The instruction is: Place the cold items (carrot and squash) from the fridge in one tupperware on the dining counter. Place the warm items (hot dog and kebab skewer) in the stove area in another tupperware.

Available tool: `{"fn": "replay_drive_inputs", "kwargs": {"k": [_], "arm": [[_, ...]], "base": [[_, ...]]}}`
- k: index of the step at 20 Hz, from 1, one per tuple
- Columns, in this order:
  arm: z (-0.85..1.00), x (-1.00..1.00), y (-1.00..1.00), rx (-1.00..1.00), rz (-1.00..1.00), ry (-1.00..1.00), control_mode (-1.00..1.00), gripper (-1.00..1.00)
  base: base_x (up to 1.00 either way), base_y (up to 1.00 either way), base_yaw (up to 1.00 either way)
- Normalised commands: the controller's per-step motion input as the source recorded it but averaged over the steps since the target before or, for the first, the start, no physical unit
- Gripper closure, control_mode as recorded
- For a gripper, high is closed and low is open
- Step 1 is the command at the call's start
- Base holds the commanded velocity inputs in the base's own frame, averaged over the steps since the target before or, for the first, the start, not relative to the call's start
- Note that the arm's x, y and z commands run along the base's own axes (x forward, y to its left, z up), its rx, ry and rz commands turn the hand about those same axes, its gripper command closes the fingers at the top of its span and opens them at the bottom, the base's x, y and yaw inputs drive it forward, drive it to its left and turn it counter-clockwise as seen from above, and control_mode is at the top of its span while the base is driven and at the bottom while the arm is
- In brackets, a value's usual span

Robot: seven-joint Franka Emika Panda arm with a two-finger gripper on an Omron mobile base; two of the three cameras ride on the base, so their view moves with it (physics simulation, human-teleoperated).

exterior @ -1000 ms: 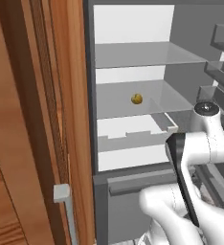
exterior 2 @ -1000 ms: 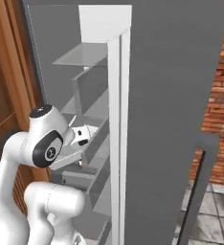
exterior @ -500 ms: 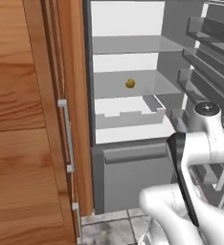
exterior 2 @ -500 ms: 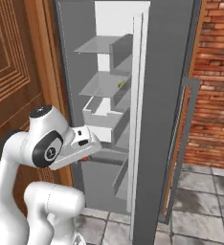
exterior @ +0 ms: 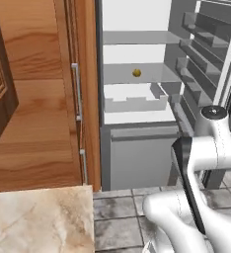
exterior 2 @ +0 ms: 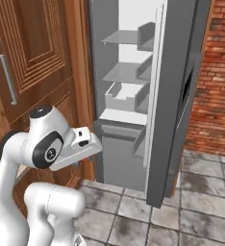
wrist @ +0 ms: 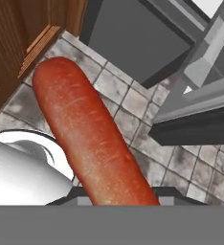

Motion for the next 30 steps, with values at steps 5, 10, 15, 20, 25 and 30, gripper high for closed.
{"fn": "replay_drive_inputs", "kwargs": {"k": [5, 10, 15, 20, 25, 30], "arm": [[0.00, 0.00, 0.00, 0.00, 0.00, 0.00, 1.00, 1.00], [0.00, 0.00, 0.00, 0.00, 0.00, 0.00, 1.00, 1.00], [0.00, 0.00, 0.00, 0.00, 0.00, 0.00, 1.00, 1.00], [0.00, 0.00, 0.00, 0.00, 0.00, 0.00, 1.00, 1.00], [0.00, 0.00, 0.00, 0.00, 0.00, 0.00, 1.00, 1.00], [0.00, 0.00, 0.00, 0.00, 0.00, 0.00, 1.00, 1.00]], "base": [[-0.76, 0.00, 0.23], [-0.74, -0.12, 0.29], [-0.79, -0.59, 0.26], [-0.79, -0.84, 0.18], [-0.89, -0.97, 0.14], [-0.87, -0.93, 0.13]]}}
